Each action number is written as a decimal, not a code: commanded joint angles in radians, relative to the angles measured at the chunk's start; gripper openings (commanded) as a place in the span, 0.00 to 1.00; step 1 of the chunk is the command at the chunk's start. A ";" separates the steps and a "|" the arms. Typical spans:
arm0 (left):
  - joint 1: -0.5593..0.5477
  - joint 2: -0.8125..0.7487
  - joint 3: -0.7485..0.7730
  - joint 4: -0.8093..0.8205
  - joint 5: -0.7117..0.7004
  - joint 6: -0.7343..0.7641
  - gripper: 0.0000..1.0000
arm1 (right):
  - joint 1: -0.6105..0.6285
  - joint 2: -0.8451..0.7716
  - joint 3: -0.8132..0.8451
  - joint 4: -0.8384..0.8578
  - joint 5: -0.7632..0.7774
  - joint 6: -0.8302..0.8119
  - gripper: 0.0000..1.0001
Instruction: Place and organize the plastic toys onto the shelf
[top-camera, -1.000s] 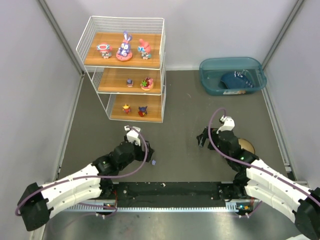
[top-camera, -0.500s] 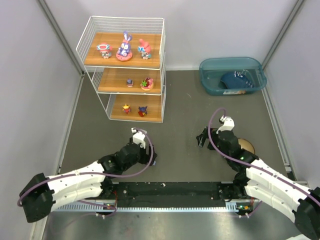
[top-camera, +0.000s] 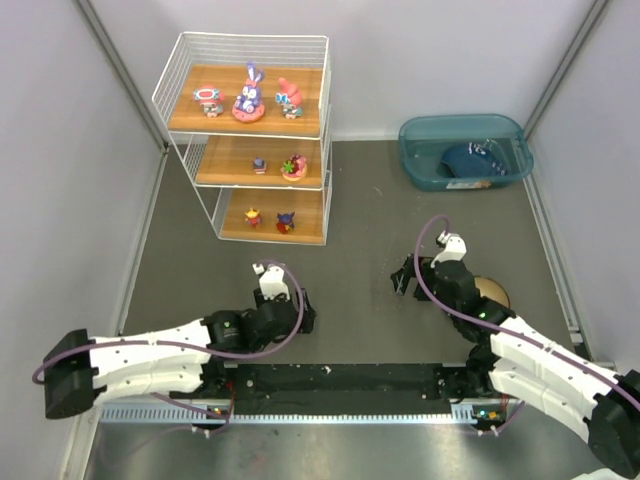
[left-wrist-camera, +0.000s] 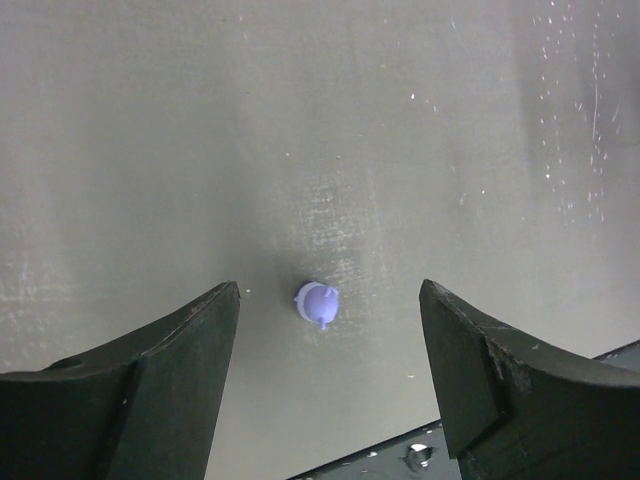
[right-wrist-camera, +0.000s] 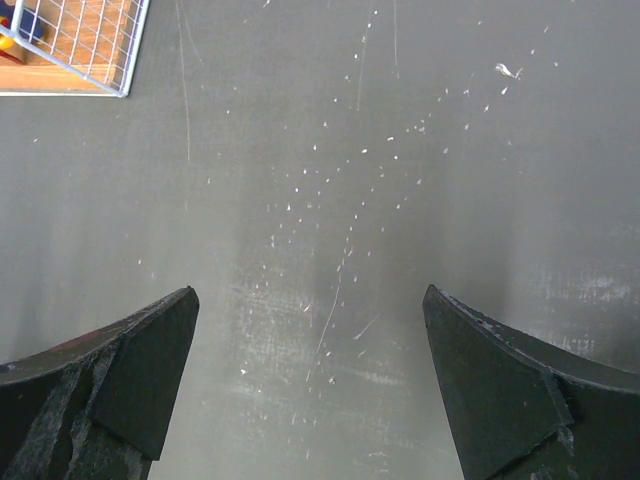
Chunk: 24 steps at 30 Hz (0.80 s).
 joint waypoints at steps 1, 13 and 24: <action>-0.049 0.143 0.130 -0.116 -0.124 -0.265 0.77 | -0.009 0.001 -0.007 0.042 -0.008 0.005 0.96; -0.131 0.315 0.207 -0.240 -0.141 -0.639 0.64 | -0.009 -0.005 -0.006 0.020 0.011 0.019 0.96; -0.138 0.398 0.243 -0.295 -0.136 -0.807 0.60 | -0.009 0.000 -0.006 0.020 0.018 0.022 0.96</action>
